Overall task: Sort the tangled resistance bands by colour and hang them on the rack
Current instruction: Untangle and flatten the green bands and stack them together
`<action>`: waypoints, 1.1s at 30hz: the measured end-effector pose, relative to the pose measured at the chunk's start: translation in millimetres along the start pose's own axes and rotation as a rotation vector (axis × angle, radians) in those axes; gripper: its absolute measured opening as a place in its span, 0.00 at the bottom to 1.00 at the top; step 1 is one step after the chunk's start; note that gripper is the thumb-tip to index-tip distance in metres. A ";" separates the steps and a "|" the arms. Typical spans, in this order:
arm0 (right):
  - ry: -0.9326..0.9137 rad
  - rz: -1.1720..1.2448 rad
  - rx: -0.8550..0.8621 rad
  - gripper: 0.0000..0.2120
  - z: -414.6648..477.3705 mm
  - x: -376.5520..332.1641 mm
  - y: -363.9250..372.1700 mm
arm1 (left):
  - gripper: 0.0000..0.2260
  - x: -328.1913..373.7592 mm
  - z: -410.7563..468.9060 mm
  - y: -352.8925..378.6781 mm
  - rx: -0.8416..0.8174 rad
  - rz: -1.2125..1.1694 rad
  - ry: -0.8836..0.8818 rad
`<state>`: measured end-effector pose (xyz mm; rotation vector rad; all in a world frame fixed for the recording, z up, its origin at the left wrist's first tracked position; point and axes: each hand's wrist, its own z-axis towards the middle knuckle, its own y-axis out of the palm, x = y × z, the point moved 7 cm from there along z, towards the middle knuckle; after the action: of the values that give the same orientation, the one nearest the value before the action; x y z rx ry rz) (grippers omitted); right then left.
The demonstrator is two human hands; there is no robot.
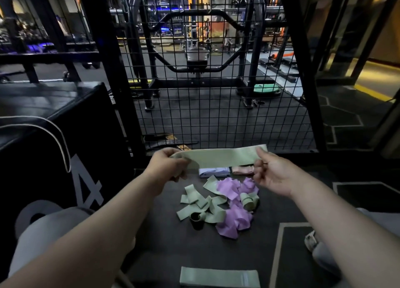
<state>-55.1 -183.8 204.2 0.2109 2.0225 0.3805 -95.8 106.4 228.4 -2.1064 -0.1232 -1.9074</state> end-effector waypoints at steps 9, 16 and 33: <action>-0.007 -0.221 0.070 0.09 -9.4 3.3 -9.8 | 0.05 -17.3 -5.0 -26.2 0.116 -0.345 -0.066; 0.061 -0.684 0.076 0.15 -14.4 24.2 -14.2 | 0.05 -3.4 -7.8 -4.6 -0.050 -0.347 0.013; -0.410 -0.977 -0.137 0.08 8.1 35.7 80.3 | 0.07 -67.6 -20.7 87.6 -0.508 -0.213 -0.157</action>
<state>-65.5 -96.3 199.5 -0.7137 1.4658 -0.1435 -100.9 26.3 149.4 -2.6687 0.1252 -2.0561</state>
